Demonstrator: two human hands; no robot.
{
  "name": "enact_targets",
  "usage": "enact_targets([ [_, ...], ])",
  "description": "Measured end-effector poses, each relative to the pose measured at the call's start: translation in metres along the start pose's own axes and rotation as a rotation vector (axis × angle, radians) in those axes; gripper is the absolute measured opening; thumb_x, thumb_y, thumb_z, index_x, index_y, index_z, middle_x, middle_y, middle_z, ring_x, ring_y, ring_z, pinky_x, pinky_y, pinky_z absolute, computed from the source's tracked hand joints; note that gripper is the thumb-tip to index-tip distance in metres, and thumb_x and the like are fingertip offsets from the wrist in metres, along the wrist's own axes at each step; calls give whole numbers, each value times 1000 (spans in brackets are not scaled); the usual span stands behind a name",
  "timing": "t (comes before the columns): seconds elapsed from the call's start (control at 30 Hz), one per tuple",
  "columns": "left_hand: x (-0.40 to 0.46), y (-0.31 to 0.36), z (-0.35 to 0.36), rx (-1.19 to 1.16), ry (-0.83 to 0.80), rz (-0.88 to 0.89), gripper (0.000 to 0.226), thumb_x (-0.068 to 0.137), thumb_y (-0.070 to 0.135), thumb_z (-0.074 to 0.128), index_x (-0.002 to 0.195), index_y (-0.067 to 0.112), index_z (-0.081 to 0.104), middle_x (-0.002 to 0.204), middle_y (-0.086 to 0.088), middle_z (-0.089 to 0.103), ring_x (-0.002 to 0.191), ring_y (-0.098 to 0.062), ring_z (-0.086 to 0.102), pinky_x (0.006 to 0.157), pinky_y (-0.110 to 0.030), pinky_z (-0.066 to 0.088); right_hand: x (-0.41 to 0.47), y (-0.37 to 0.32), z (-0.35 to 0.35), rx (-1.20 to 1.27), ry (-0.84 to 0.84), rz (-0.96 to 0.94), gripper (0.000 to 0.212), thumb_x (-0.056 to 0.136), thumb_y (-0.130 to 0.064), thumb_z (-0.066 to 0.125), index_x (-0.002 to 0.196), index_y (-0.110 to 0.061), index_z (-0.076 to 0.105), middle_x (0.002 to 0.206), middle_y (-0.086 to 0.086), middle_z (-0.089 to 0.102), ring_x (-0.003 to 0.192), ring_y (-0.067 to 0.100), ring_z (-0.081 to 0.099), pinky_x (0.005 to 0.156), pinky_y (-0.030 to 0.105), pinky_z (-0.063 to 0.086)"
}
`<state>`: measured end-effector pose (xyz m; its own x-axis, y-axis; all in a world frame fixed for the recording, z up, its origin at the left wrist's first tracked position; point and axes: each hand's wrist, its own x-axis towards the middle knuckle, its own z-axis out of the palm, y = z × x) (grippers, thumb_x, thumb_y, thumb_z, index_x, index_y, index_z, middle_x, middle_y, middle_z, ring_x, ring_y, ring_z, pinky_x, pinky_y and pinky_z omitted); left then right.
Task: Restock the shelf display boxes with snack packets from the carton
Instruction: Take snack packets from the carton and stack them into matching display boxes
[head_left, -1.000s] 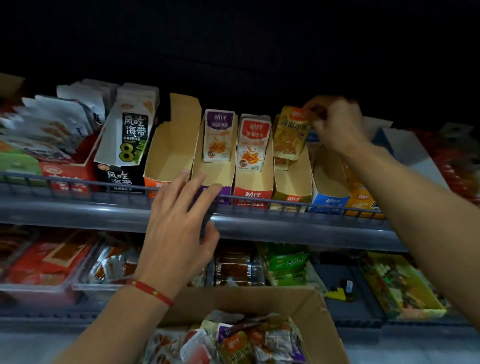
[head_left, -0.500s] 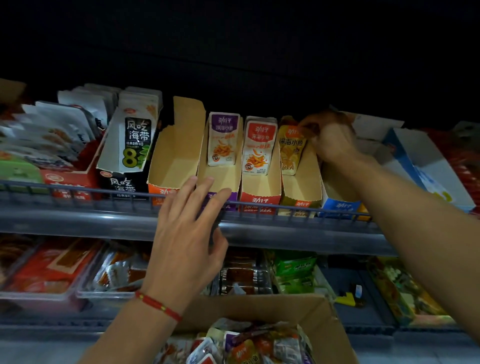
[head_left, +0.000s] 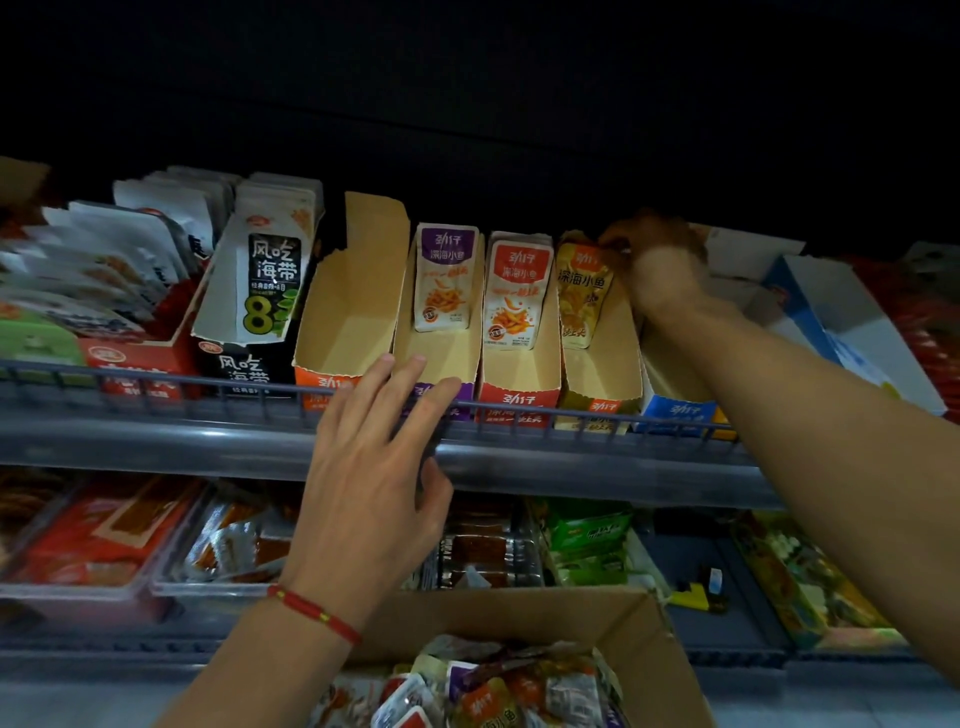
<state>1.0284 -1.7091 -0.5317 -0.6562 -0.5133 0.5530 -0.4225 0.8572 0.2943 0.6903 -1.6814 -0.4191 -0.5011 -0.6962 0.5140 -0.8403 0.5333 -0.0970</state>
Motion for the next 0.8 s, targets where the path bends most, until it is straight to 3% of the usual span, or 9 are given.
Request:
enact_targets([
  [0.23, -2, 2, 1, -6, -20, 17, 75, 81, 19, 70, 149, 26, 40, 158, -4, 36, 150, -26, 25, 117, -59, 29, -21, 8, -5, 74, 110, -63, 33, 101, -20, 59, 134, -19, 61, 133, 11, 63, 120, 29, 61, 100, 48, 51],
  [0.43, -10, 5, 1, -23, 5, 29, 71, 81, 16, 69, 147, 23, 44, 157, -4, 39, 151, -26, 25, 119, -57, 27, -35, 10, -15, 26, 129, -66, 30, 100, -23, 59, 129, -20, 63, 122, 6, 67, 112, 23, 64, 92, 45, 55],
  [0.5, -14, 7, 1, -47, 40, 56, 63, 82, 12, 67, 142, 18, 51, 150, -5, 47, 146, -26, 34, 117, -55, 33, -48, 4, -22, 96, 148, -103, 29, 101, -25, 57, 129, -22, 63, 122, 5, 67, 111, 20, 64, 92, 44, 56],
  [0.63, -32, 21, -3, -196, 104, 222, 32, 89, 10, 53, 118, 12, 66, 122, -2, 66, 116, -19, 59, 101, -39, 52, -124, -22, -40, 271, 202, -329, 22, 99, -18, 57, 115, -14, 71, 109, 5, 73, 99, 16, 67, 89, 34, 56],
  [0.7, -44, 28, 0, -255, -23, 265, 33, 89, 18, 47, 115, 15, 68, 118, 2, 66, 110, -15, 62, 97, -31, 53, -177, -31, -38, 330, 115, -436, 21, 96, -19, 56, 105, -14, 74, 100, 2, 74, 92, 15, 68, 84, 31, 56],
  [0.8, -65, 32, 10, -261, -428, 222, 38, 84, 24, 51, 120, 26, 66, 119, 9, 63, 108, -9, 61, 94, -24, 52, -249, -34, -20, 277, -233, -491, 25, 94, -32, 49, 99, -26, 72, 89, -9, 71, 80, 10, 67, 74, 34, 58],
])
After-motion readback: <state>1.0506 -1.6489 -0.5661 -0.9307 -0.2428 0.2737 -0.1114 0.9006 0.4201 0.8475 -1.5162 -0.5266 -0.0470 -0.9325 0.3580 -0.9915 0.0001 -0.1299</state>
